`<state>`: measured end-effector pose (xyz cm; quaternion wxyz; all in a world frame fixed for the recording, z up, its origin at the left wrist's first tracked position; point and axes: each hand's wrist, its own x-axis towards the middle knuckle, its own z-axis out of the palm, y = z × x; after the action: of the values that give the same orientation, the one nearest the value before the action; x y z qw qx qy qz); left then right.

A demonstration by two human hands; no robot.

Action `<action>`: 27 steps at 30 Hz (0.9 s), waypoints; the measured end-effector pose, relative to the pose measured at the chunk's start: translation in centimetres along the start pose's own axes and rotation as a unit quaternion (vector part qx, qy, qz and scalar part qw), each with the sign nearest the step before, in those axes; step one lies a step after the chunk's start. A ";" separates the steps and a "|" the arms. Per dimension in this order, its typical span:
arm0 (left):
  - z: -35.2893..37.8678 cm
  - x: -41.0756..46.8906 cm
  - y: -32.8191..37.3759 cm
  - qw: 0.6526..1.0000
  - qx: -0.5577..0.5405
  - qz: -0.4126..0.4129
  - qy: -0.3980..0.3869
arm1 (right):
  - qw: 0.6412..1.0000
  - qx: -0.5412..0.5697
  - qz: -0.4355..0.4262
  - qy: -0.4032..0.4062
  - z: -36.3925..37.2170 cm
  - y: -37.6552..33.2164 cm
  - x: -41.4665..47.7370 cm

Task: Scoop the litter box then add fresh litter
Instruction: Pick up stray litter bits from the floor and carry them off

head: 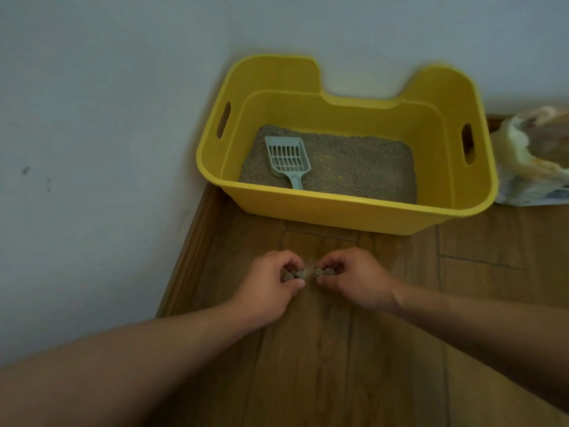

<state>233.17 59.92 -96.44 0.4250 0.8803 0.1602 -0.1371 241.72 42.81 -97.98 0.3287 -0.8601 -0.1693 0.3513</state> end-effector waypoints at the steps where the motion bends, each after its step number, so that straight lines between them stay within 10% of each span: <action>1: 0.0 0.0 0.3 1.000 0.000 0.008 0.000 | 1.000 0.000 0.000 0.005 -0.4 0.1 -0.2; 27: -3.9 -4.4 17.8 0.989 -0.071 0.132 -0.012 | 0.967 0.115 -0.045 0.225 -12.5 -4.5 -15.0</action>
<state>236.62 51.80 -79.92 0.5023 0.8598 0.0469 -0.0787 239.92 32.68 -80.78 0.4703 -0.8650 -0.0877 0.1512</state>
